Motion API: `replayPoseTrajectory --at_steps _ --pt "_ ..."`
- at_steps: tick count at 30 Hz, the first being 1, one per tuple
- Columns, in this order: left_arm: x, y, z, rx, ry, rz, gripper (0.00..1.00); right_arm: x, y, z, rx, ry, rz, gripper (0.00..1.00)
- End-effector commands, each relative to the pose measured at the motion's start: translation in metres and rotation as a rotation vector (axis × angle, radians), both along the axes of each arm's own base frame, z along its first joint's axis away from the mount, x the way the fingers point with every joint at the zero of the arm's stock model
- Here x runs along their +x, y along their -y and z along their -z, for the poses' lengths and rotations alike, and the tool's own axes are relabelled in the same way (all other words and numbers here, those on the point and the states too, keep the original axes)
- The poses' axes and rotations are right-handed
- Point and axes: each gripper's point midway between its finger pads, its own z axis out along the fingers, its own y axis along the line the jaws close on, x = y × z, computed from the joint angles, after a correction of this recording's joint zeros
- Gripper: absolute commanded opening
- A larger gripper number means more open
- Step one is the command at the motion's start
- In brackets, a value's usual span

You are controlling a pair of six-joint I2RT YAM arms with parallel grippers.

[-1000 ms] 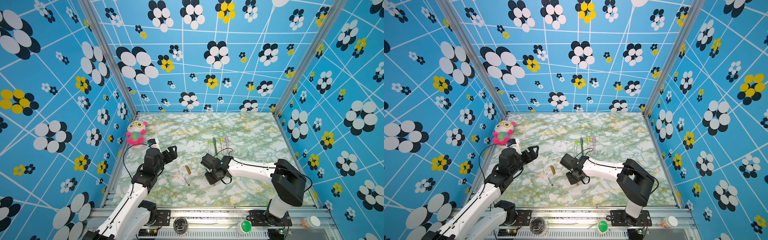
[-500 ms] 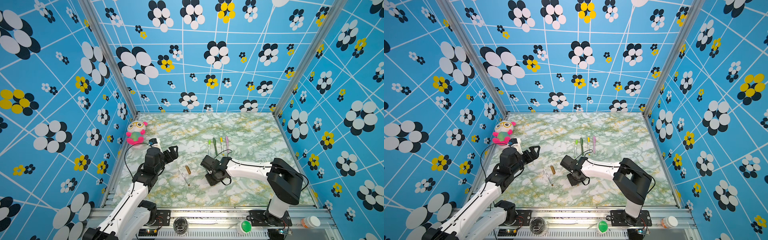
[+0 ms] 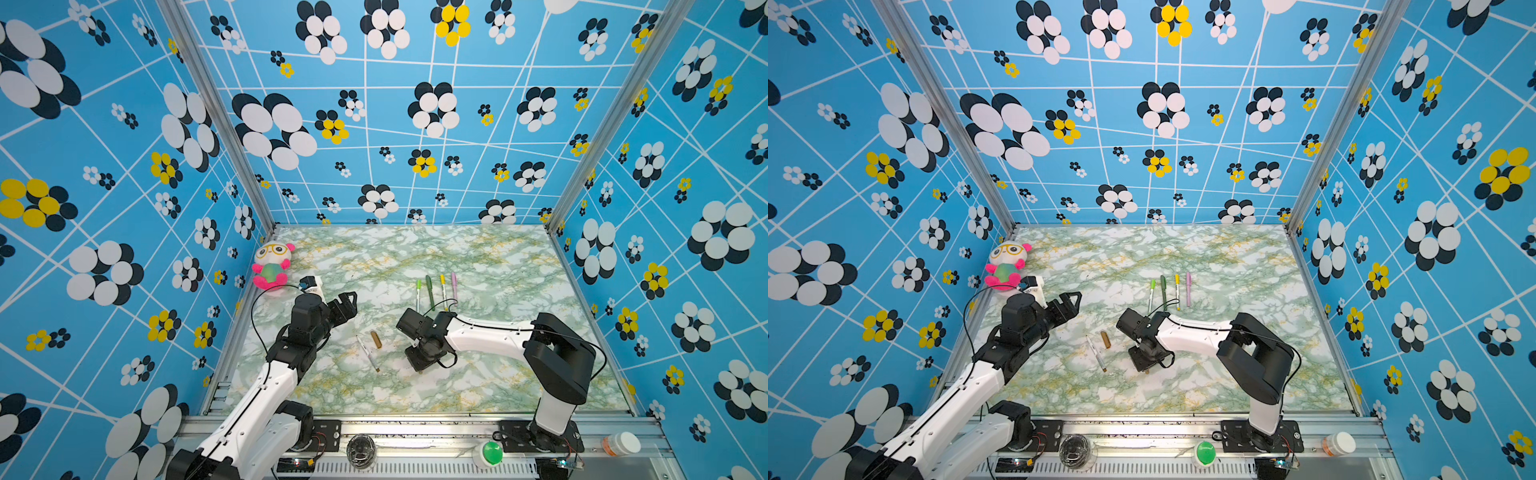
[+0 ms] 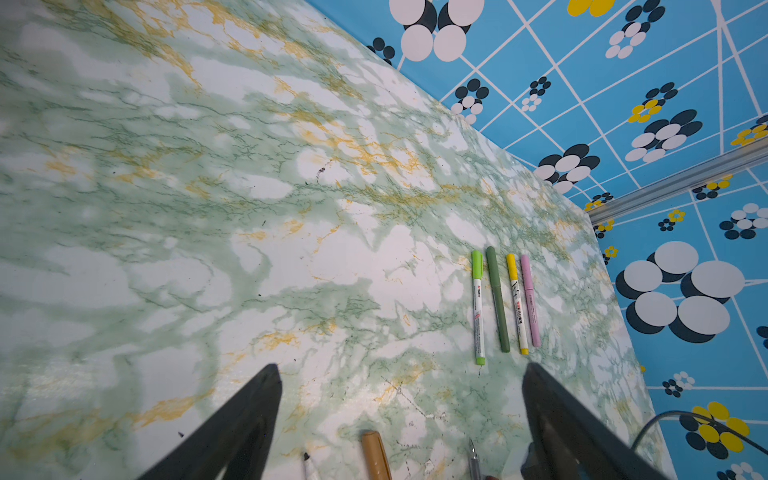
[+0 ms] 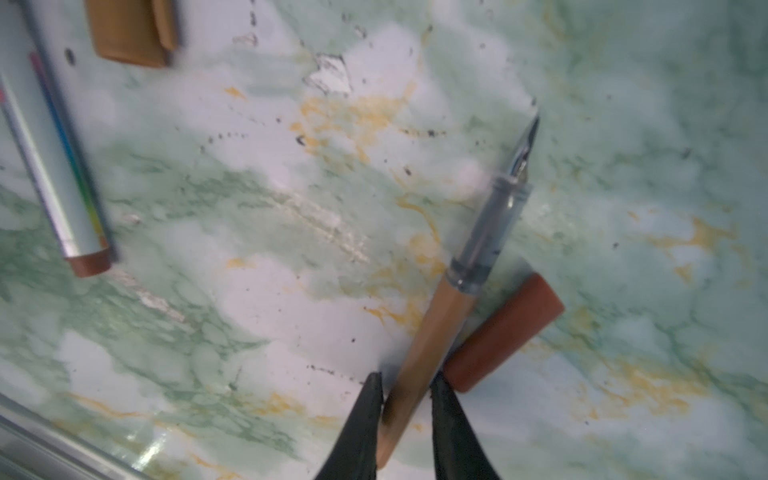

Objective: Insert the pens into the pen caps
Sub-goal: 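Lower the right gripper and grasp the wooden fountain pen body, then lift the wooden pen nib-up with the right gripper toward the left gripper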

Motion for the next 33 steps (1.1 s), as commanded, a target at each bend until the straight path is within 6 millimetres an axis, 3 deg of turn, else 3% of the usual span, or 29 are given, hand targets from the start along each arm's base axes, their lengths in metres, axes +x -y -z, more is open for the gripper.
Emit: replayPoseTrajectory --at_steps 1,10,22,24,27,33 --pt "0.006 0.003 -0.019 0.002 0.052 0.018 0.92 -0.003 0.002 0.015 -0.062 -0.026 -0.027 0.29" --pt "0.007 0.002 -0.022 0.006 0.055 0.016 0.92 0.011 -0.008 0.028 -0.131 -0.033 -0.008 0.31" --pt "0.007 0.001 -0.027 0.014 0.072 0.020 0.92 0.014 -0.006 0.025 -0.149 -0.025 -0.006 0.10" --pt "0.009 0.004 -0.032 0.023 0.087 0.037 0.92 0.019 -0.013 0.016 -0.104 -0.023 0.011 0.09" --pt "0.011 0.010 -0.045 0.042 0.123 0.082 0.92 0.039 -0.026 -0.013 0.039 -0.013 0.078 0.08" --pt "0.010 0.031 -0.081 0.053 0.227 0.229 0.92 0.106 -0.043 -0.112 0.482 0.032 0.266 0.07"
